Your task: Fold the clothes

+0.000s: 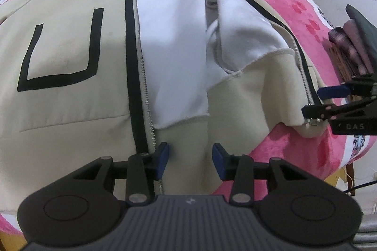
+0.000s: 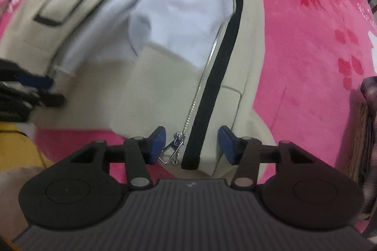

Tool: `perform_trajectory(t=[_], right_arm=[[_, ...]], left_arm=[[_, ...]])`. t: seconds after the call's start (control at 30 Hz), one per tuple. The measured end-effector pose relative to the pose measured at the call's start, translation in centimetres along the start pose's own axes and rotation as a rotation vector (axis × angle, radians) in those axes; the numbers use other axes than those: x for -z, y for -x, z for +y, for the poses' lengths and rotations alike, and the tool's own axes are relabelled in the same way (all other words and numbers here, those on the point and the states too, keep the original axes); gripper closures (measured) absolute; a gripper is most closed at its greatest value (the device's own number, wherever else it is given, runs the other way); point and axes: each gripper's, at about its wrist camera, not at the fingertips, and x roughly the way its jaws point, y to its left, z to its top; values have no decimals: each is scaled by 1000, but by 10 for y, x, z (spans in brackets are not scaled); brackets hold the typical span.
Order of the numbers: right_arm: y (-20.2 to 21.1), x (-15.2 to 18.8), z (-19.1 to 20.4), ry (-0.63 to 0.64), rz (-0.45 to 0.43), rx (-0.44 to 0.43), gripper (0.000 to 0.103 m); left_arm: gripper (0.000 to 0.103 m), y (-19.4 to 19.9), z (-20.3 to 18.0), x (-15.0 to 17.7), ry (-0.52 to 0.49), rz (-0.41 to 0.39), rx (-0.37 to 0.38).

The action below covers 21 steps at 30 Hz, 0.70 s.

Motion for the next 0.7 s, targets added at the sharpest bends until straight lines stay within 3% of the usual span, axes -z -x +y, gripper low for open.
perform_trajectory(t=[0.13,0.23,0.33,0.47,0.57,0.63,0.7], right_arm=[[-5,1,-13,-17,-5,-26,56],[-5,1,-29,-67,-8,-38,80],[4,2,-57,-230,-17,-77,88],[23,4,-97,-493,-65,-223,92],[51,4,-122,-665,-225,-442,93],[68,-6,-122,-679,-308,-546,93],[80,-23,-107,-618,-337,-607,93]], left_arm=[[60,0,1,1,-1,0,-6],[60,0,2,1,-7,-4,-7],[60,-1,1,1,-2,-8,-5],[60,-1,7,3,33,-16,15],[60,2,18,4,111,-8,55],[60,4,29,6,178,6,97],[60,6,40,8,246,19,139]])
